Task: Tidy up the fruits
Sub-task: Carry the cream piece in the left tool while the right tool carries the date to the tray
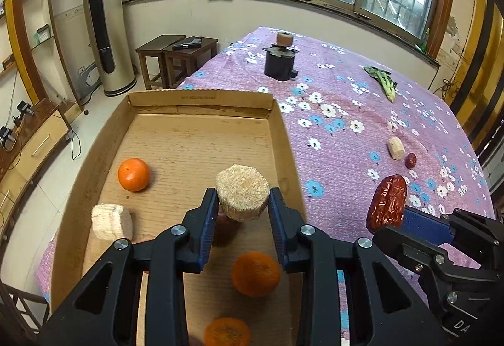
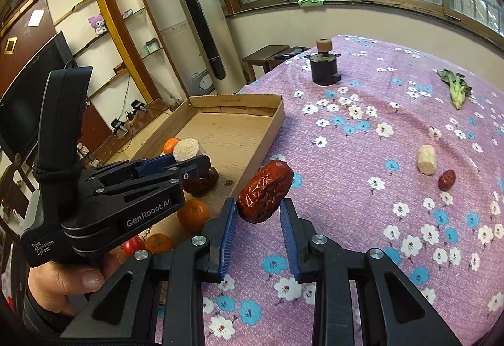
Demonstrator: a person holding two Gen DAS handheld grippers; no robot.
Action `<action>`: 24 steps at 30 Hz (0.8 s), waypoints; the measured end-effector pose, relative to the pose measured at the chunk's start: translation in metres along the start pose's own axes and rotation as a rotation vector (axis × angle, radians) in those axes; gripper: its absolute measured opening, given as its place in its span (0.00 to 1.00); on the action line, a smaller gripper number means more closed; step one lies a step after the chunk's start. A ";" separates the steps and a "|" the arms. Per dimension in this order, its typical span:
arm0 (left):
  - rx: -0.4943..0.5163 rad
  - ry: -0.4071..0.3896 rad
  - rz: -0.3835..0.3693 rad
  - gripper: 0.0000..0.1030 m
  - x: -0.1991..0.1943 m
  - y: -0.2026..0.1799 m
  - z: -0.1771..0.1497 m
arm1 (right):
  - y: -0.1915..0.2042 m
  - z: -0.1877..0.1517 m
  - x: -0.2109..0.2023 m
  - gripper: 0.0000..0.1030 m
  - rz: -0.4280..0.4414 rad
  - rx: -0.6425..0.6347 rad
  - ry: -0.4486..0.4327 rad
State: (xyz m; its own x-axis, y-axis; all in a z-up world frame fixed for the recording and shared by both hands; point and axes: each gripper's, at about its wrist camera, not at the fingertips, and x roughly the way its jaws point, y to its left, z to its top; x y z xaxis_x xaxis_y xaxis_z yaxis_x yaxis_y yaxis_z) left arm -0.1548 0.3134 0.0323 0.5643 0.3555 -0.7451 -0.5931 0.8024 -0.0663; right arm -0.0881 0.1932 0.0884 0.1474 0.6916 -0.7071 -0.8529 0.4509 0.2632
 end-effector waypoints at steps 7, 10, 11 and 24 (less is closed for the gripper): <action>-0.012 -0.006 0.032 0.29 0.001 0.022 0.013 | 0.009 0.016 0.017 0.28 0.021 -0.020 0.006; -0.026 -0.010 0.044 0.29 0.002 0.033 0.020 | 0.015 0.022 0.026 0.28 0.038 -0.024 0.012; -0.032 -0.011 0.047 0.29 0.002 0.037 0.022 | 0.017 0.024 0.029 0.28 0.045 -0.026 0.014; -0.135 0.061 0.040 0.29 0.049 0.086 0.072 | 0.045 0.063 0.087 0.28 0.098 -0.072 0.074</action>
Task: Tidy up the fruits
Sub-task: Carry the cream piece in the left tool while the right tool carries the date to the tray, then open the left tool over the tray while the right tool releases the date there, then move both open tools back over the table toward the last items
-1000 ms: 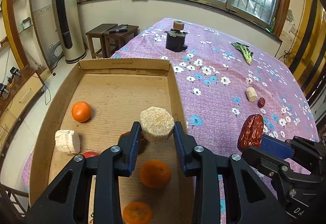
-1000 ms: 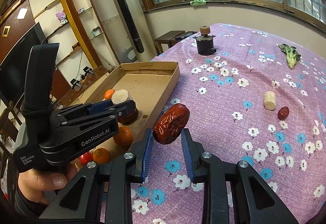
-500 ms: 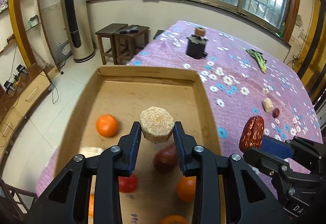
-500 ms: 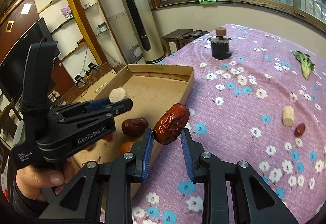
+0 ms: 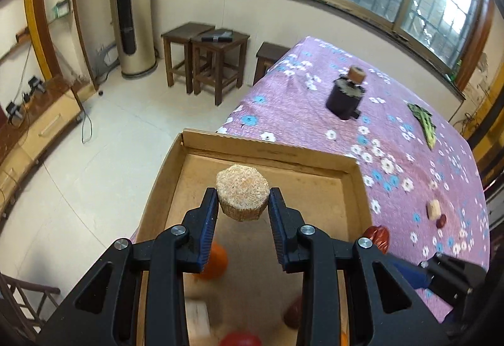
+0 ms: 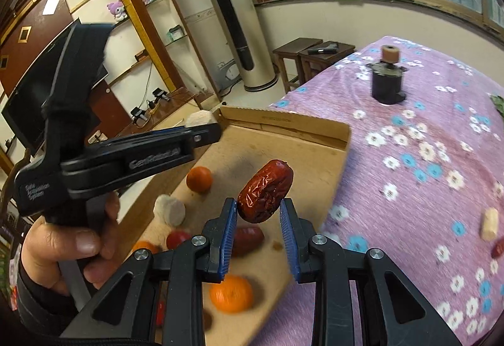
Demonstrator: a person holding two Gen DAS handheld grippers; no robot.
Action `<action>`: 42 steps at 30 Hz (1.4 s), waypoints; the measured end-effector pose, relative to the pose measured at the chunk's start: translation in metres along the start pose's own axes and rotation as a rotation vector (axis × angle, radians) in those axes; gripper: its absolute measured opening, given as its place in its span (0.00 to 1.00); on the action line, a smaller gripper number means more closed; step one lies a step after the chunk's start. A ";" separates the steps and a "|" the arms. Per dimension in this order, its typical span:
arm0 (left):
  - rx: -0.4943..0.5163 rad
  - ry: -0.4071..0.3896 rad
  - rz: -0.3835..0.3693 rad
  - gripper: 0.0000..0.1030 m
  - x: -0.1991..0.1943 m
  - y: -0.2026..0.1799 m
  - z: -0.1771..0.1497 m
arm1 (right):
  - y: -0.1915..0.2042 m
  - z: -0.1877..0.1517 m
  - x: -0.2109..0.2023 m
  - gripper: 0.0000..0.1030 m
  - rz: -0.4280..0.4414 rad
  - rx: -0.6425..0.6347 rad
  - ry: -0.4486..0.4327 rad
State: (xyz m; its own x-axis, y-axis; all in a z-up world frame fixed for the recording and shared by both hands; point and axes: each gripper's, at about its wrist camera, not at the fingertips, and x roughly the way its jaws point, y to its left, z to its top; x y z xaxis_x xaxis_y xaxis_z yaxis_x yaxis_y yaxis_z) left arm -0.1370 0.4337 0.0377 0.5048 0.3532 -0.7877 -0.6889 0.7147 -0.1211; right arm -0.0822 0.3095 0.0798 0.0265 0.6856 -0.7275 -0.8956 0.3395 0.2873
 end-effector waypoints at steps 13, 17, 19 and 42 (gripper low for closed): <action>0.016 0.162 0.068 0.29 0.052 -0.002 -0.007 | 0.007 -0.004 0.051 0.30 -0.032 -0.044 0.113; 0.022 0.154 0.083 0.30 0.049 -0.004 -0.007 | 0.008 -0.006 0.048 0.37 -0.049 -0.061 0.103; 0.024 0.139 0.096 0.31 0.045 -0.004 -0.007 | 0.007 -0.006 0.044 0.42 -0.047 -0.060 0.093; 0.104 0.016 -0.055 0.46 -0.027 -0.087 -0.040 | -0.082 -0.072 -0.087 0.43 -0.104 0.156 -0.051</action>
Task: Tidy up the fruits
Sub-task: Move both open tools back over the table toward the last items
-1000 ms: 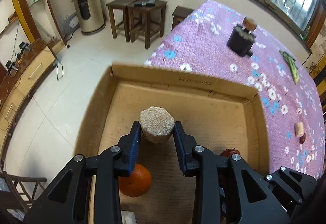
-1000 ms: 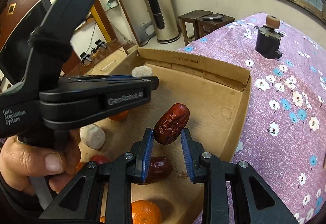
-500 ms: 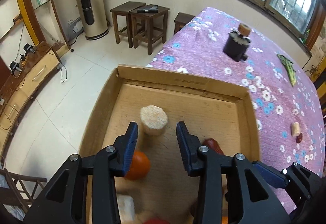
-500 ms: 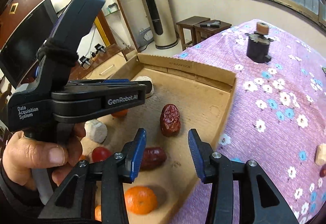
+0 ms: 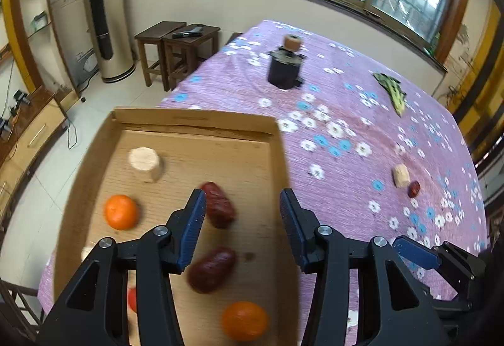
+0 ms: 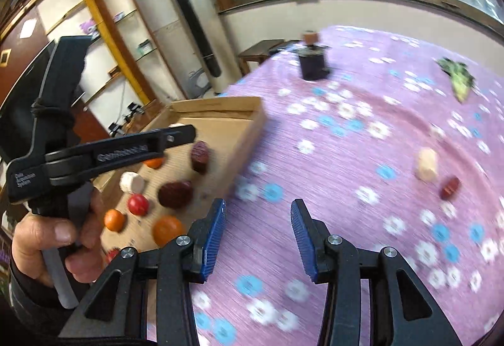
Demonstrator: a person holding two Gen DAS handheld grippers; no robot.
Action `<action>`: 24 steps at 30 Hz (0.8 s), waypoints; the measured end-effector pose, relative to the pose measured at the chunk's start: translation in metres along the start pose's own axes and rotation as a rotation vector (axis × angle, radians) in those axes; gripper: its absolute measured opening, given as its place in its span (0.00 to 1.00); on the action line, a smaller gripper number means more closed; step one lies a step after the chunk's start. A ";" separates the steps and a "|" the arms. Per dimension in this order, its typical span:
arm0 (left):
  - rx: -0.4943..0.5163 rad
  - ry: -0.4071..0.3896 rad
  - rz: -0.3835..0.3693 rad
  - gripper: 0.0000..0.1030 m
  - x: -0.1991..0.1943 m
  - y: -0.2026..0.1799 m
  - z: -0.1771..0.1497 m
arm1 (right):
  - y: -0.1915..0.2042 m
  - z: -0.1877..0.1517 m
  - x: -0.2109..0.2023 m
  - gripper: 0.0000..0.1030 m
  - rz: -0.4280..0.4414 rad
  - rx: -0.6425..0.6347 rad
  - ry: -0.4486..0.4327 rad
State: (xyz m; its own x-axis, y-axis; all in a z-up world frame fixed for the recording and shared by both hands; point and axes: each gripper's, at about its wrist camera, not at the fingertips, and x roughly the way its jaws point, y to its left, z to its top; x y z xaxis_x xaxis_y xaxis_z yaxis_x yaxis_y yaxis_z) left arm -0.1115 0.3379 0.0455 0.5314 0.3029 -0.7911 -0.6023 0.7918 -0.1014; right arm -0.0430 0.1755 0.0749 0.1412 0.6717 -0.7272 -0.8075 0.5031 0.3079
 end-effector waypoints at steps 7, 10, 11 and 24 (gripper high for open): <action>0.062 0.017 -0.049 0.46 -0.001 -0.042 -0.010 | -0.051 -0.024 -0.017 0.43 -0.071 0.082 0.001; 0.080 0.021 -0.064 0.46 -0.001 -0.057 -0.012 | -0.068 -0.031 -0.026 0.43 -0.096 0.116 -0.009; 0.087 0.023 -0.069 0.46 -0.001 -0.062 -0.012 | -0.075 -0.033 -0.030 0.43 -0.107 0.128 -0.018; 0.136 0.072 -0.128 0.46 0.015 -0.115 -0.013 | -0.129 -0.023 -0.031 0.43 -0.213 0.156 -0.058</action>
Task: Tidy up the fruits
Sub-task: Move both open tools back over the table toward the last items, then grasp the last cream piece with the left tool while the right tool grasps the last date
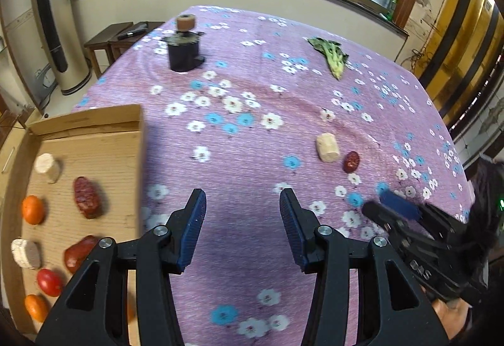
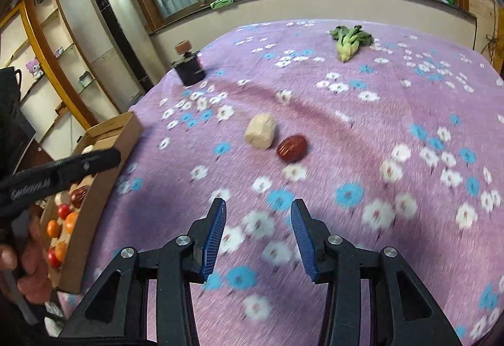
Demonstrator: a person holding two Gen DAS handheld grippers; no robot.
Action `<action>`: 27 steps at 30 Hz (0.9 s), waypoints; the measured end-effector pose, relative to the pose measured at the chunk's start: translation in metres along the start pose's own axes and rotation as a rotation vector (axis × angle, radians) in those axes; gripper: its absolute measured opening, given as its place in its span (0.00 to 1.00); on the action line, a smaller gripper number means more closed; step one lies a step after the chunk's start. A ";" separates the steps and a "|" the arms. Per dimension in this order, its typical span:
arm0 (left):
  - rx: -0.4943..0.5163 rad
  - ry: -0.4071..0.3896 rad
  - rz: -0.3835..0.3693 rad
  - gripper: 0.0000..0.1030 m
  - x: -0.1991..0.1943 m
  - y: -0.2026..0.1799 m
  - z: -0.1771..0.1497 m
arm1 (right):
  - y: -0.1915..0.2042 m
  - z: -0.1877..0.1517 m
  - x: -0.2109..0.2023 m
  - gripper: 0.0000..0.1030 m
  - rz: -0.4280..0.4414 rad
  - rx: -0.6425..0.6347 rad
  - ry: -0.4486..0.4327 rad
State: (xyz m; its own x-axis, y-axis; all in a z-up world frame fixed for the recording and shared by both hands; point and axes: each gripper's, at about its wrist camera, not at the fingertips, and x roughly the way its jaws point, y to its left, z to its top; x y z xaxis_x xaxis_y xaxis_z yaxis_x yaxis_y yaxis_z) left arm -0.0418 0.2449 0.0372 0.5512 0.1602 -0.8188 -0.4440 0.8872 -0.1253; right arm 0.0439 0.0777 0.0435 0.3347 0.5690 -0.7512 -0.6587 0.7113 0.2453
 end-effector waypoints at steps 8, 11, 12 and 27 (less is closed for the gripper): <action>0.020 0.031 -0.030 0.46 0.027 -0.033 0.017 | -0.012 0.034 0.047 0.41 -0.015 -0.030 0.030; 0.040 0.050 -0.032 0.46 0.041 -0.048 0.024 | -0.014 0.034 0.051 0.28 -0.020 -0.031 0.042; 0.048 0.051 -0.034 0.46 0.045 -0.053 0.026 | -0.015 0.031 0.046 0.27 -0.029 -0.028 0.041; 0.136 0.068 0.023 0.31 0.111 -0.108 0.036 | -0.038 -0.019 -0.041 0.27 0.017 0.112 -0.053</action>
State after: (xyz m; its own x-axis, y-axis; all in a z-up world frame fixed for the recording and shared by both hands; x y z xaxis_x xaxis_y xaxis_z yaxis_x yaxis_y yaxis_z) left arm 0.0923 0.1826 -0.0200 0.4905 0.1556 -0.8574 -0.3534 0.9349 -0.0325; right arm 0.0426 0.0196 0.0537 0.3611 0.6000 -0.7139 -0.5864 0.7413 0.3264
